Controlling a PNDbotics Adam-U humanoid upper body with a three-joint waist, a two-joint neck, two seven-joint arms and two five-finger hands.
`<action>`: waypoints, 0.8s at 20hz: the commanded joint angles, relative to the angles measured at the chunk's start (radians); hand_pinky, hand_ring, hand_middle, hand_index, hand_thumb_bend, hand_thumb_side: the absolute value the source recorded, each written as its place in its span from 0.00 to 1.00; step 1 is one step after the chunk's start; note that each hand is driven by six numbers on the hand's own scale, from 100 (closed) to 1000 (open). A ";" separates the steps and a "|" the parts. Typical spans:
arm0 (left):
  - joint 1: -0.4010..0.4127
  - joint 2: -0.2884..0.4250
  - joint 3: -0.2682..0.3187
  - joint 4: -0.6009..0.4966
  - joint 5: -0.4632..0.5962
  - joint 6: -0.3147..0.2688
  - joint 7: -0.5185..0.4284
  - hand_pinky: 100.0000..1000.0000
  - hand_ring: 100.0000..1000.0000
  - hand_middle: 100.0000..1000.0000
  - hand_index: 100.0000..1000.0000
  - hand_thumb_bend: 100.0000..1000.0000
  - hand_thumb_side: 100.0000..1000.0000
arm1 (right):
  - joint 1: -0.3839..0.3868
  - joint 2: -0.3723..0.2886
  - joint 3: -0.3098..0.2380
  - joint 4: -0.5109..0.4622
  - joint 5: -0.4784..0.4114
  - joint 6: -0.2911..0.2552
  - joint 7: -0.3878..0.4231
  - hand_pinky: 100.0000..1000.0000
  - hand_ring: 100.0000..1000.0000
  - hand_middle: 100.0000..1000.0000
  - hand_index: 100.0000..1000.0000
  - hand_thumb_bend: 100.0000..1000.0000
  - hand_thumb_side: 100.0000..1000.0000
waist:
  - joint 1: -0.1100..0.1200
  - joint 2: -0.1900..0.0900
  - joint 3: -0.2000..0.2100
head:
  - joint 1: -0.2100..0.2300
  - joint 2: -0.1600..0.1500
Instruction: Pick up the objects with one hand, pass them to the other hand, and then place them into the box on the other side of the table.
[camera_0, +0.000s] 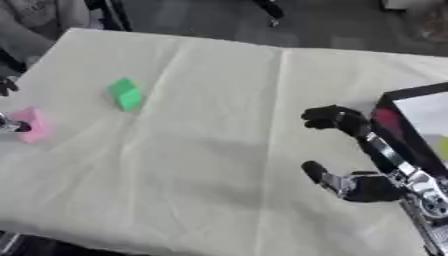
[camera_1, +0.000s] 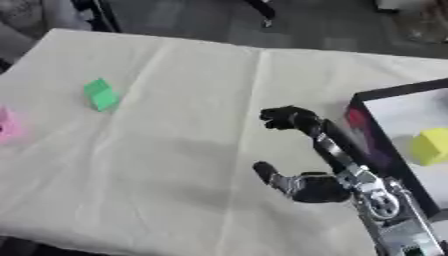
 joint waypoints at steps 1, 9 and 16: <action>-0.022 0.021 0.000 0.006 -0.005 -0.008 -0.001 0.84 0.69 0.69 0.84 0.61 0.35 | -0.016 -0.009 -0.002 -0.021 -0.007 -0.002 0.003 0.80 0.77 0.77 0.86 0.27 0.38 | -0.001 -0.019 0.000 | 0.002 -0.002; -0.048 -0.018 -0.012 0.049 -0.019 -0.013 -0.007 0.85 0.72 0.72 0.86 0.60 0.35 | -0.020 -0.008 -0.003 -0.024 -0.007 -0.001 0.004 0.80 0.77 0.77 0.86 0.27 0.38 | -0.006 -0.017 -0.004 | 0.007 -0.002; -0.058 -0.048 -0.015 0.091 -0.031 -0.007 0.017 0.84 0.71 0.70 0.84 0.57 0.34 | -0.022 -0.006 -0.003 -0.026 -0.008 0.000 0.004 0.80 0.77 0.77 0.86 0.26 0.38 | -0.010 -0.013 -0.006 | 0.030 -0.002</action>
